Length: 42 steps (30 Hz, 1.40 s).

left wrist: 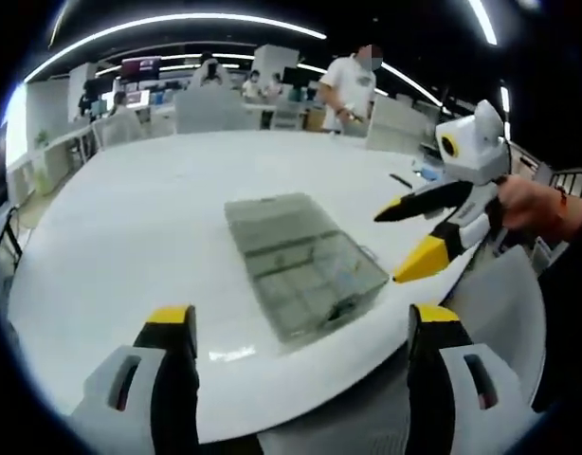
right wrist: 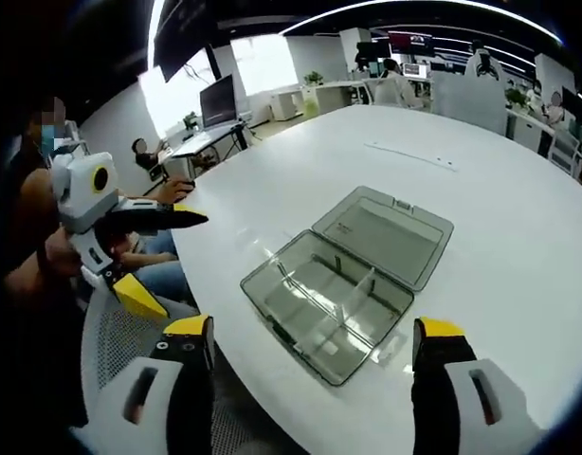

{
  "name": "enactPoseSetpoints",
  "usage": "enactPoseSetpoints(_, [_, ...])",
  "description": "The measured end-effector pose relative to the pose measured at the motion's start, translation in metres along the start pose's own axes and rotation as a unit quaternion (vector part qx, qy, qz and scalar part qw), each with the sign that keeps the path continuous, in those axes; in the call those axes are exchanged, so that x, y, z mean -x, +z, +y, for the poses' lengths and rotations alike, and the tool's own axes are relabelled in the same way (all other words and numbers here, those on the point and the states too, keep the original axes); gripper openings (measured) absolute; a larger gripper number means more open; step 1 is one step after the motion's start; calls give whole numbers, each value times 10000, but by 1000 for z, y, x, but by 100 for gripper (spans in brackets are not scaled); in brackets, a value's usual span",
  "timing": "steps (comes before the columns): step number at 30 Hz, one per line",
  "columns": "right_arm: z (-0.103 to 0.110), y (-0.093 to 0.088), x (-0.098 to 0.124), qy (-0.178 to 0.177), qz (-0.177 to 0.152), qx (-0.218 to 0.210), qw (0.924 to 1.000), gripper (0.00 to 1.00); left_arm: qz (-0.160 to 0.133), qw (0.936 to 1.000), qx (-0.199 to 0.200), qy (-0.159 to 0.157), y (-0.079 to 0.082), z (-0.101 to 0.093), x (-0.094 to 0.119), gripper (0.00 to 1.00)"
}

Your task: Insert the divider into the dual guide fixture by aligning both edges with the guide slots and pushing it downward to the bottom, including one-sided entry, uneven engagement, binding, and posture correction.

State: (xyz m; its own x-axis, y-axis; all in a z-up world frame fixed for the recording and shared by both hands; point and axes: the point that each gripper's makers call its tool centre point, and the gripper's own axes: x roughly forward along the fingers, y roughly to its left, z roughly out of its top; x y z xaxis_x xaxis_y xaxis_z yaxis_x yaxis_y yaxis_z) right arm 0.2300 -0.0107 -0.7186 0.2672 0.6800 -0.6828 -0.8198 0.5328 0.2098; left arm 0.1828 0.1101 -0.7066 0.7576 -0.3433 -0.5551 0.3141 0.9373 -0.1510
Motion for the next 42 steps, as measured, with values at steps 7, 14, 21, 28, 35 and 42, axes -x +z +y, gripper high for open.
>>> enactPoseSetpoints(7, [-3, -1, 5, 12, -27, 4, 10000, 87, 120, 9997, 25, 233, -4, 17, -3, 90])
enactPoseSetpoints(14, [-3, 2, 9, 72, -145, -43, 9999, 86, 345, 9977, -29, 581, -12, 31, -10, 90])
enactPoseSetpoints(21, [2, 2, 11, 156, -214, -170, 9995, 85, 537, 9956, -18, 764, -18, 41, -11, 87])
enactPoseSetpoints(28, [1, 2, 13, 199, -234, -295, 9991, 84, 836, 9920, -48, 943, -25, 46, -15, 82])
enactPoseSetpoints(35, [1, 0, 14, 302, -230, -393, 9985, 82, 742, 9912, 111, 1089, -27, 50, -20, 77])
enactPoseSetpoints(42, [1, 1, 16, 355, -289, -524, 9976, 81, 1052, 9864, -60, 1262, -38, 58, -21, 74])
